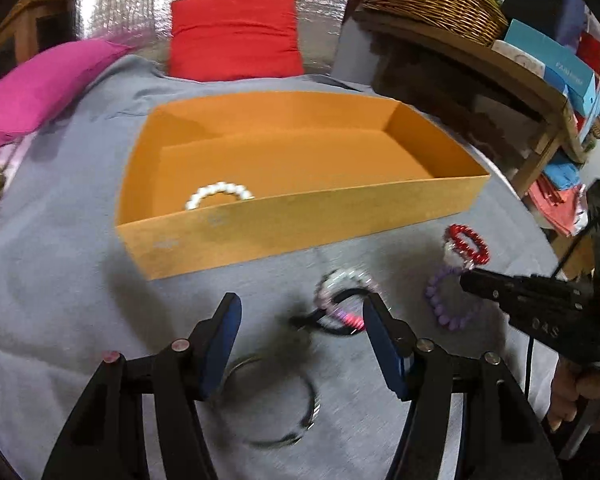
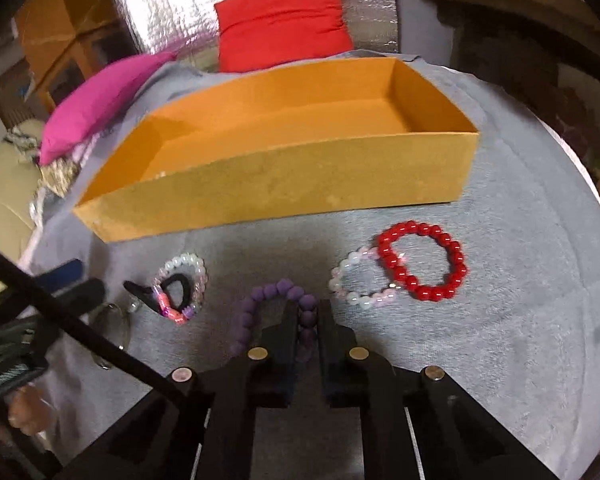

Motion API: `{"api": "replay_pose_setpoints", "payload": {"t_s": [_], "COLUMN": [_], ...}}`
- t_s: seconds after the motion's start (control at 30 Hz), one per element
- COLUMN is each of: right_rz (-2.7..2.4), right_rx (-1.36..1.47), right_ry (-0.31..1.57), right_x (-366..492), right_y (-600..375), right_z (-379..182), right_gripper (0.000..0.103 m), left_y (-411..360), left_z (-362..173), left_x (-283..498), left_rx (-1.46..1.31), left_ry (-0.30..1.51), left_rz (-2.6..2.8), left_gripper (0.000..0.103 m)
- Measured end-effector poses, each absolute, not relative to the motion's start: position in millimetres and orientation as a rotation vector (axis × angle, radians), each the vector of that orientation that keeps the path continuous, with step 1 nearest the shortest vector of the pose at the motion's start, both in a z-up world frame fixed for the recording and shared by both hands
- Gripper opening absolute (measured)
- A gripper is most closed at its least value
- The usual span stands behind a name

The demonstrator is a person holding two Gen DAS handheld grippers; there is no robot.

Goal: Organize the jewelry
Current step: 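Grasp the purple bead bracelet with the right tool while the left tool grasps the pink-white bead bracelet, then lift both held bracelets and carry them toward the orange box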

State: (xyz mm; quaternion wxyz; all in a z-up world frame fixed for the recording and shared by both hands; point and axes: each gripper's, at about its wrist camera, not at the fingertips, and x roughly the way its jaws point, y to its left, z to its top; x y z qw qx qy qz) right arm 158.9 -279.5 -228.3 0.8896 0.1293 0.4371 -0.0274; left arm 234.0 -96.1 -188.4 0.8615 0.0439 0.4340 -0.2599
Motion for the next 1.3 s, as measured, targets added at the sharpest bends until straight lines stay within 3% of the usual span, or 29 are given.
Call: {"api": "replay_pose_setpoints", "payload": {"t_s": [0.03,0.1,0.17,0.4,0.5,0.8,1.3], "right_rz": [-0.055,-0.048,-0.042,-0.01,-0.011,-0.028,-0.048], "right_rx": [0.276,0.301,0.314,0.347,0.351,0.371,0.395], "right_ry": [0.906,0.91,0.912,0.91,0.914,0.923,0.918], "right_x": [157,154,152,147,147,148,146], "right_y": [-282,-288,-291,-294,-295,-298,-306], "right_z": [-228,-227,-227,-224,-224,-226,-226], "right_gripper": [0.01,0.01,0.01,0.01,0.01,0.01,0.01], "left_y": [-100,-109,-116,-132,-133,-134,-140], "left_z": [-191,-198,-207,-215,-219,-213,-210], "left_x": [237,243,251,257,258,244,225], "left_rx": [0.093,0.104,0.097,0.125,0.112,0.116,0.143], "left_ry": [0.921,0.953,0.989,1.009,1.028,1.003,1.008], "left_rz": [-0.551,-0.555,-0.559,-0.592,-0.603,-0.645,-0.736], "left_gripper": [0.056,0.036,0.03,0.029,0.018,0.008,0.008]}}
